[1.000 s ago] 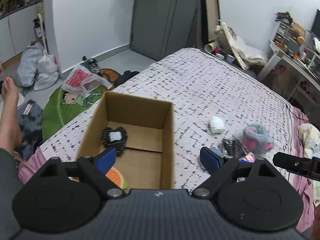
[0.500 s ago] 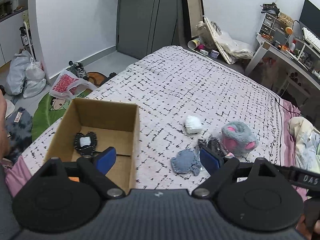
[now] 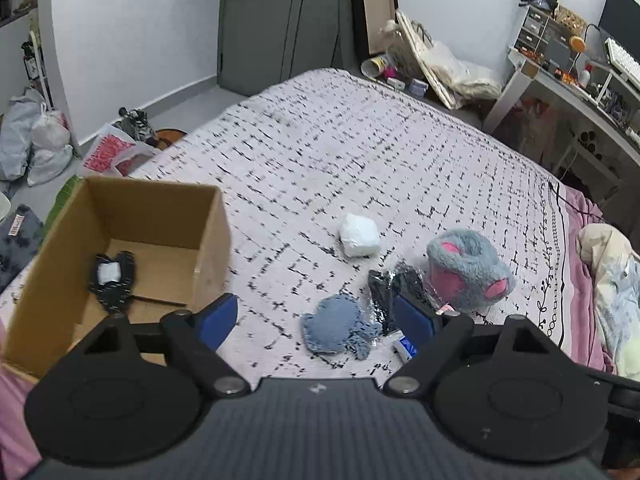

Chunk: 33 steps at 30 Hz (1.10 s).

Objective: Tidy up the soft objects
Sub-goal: 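Move the left tool to the denim cloth while the right tool reaches the tissue pack, then grasp the blue denim cloth with the left tool while the right tool grasps the blue tissue pack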

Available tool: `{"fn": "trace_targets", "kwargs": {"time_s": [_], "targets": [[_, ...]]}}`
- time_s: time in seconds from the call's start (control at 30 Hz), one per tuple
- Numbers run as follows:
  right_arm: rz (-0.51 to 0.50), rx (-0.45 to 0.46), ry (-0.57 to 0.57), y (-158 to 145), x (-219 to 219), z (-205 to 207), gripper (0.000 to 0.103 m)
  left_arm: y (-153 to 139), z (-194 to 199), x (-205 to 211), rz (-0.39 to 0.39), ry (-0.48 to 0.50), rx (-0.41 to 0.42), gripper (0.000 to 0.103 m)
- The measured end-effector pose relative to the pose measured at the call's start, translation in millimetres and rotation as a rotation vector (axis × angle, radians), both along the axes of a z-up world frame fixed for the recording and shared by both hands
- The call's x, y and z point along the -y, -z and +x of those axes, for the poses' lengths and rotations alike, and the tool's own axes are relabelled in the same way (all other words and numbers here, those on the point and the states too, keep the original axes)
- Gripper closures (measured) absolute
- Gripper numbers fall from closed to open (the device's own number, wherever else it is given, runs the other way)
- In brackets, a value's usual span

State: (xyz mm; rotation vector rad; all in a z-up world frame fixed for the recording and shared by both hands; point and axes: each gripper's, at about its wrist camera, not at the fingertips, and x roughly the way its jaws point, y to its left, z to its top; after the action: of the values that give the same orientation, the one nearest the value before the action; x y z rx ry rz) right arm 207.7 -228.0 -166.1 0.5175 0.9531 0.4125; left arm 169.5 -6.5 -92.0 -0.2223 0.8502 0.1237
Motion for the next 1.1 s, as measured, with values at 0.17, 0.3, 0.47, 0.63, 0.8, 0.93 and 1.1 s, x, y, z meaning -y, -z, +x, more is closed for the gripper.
{"fn": "trace_targets", "kwargs": {"time_s": [0.17,0.3,0.47,0.63,0.8,0.93,1.1], "targets": [[-0.013,-0.049,0.02,19,5,14,0.032,18,16,8,-0.011,0.006,-0.03,0.023],[-0.012,-0.075,0.002,31,3,23,0.034,35,29,9,-0.02,-0.004,-0.064,0.029],[0.004,-0.081,-0.001,38,1,29,0.036,55,43,9,-0.041,-0.008,-0.1,0.033],[0.019,-0.077,-0.009,41,1,36,0.036,73,56,12,-0.048,-0.006,-0.124,0.033],[0.015,-0.061,-0.022,42,1,38,0.036,91,65,11,-0.047,-0.007,-0.158,0.037],[-0.005,-0.044,-0.034,42,-3,40,0.035,99,65,6,-0.069,-0.022,-0.174,0.046],[-0.075,-0.002,-0.05,41,-14,38,0.065,101,62,6,-0.072,-0.005,-0.165,0.059]]}}
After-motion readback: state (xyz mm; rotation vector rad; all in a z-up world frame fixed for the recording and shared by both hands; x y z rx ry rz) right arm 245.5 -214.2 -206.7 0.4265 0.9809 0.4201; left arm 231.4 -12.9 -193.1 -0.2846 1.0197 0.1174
